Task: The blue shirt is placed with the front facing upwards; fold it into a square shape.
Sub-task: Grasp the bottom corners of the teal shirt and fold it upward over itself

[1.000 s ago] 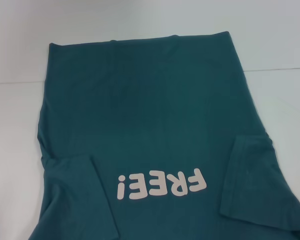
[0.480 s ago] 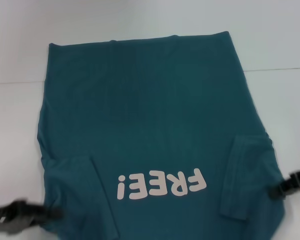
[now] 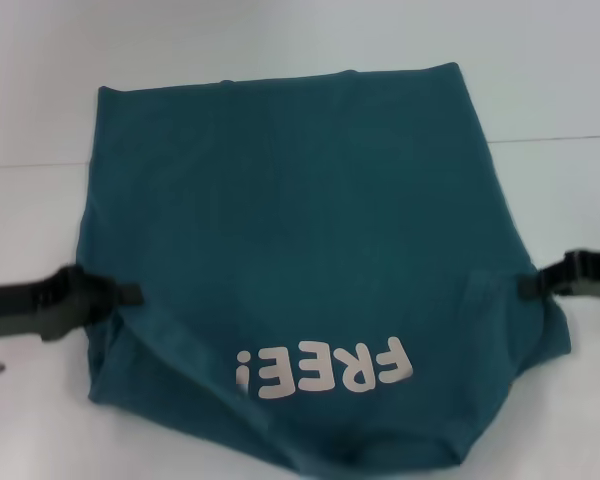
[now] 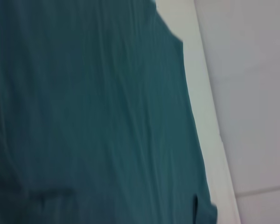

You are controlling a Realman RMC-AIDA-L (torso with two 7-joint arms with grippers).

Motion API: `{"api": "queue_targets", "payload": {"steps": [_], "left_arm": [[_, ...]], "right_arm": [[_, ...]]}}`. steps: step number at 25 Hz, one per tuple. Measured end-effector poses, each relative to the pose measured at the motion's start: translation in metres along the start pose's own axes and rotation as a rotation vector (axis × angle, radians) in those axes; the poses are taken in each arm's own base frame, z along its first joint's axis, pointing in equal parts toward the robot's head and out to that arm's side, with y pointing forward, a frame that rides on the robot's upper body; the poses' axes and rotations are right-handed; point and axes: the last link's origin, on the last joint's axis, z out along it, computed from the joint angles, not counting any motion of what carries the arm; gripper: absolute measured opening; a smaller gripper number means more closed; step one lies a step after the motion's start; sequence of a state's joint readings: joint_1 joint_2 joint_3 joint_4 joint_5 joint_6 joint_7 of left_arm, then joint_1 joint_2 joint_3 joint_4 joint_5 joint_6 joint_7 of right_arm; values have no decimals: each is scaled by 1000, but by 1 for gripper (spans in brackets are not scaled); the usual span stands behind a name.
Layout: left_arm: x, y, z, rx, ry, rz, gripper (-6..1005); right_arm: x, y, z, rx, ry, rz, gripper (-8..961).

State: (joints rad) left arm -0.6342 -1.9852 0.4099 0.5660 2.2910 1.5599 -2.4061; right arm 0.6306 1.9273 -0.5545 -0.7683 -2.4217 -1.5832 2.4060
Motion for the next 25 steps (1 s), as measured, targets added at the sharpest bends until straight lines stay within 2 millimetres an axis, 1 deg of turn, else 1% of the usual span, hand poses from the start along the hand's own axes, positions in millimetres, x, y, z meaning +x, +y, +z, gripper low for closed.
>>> {"api": "queue_targets", "payload": {"steps": [3,4,5,8,9,10,13,18,25], "left_arm": [[20,6,0,25,44,17,26],[34,11,1,44,73,33,26],[34,11,1,44,73,33,26],[56,22,6,72,113,73,25],[68,29,11,92,136,104,25],[68,29,11,92,136,104,25],[79,36,20,131,150,146,25],[90,41,34,203,164,217,26],[101,37,34,288,215,319,26]], "right_arm": [[-11,-2,-10,3,-66,14,47],[-21,-3,-16,12,-112,16,47],[-21,-3,-16,12,-112,16,47],[-38,-1,-21,26,-179,7,47],[-43,0,-21,29,-193,2,47],[-48,2,-20,36,-204,-7,48],[-60,6,-16,61,-230,-34,48],[-71,10,-4,109,-249,-68,48],[-81,7,5,193,-297,-108,49]]}}
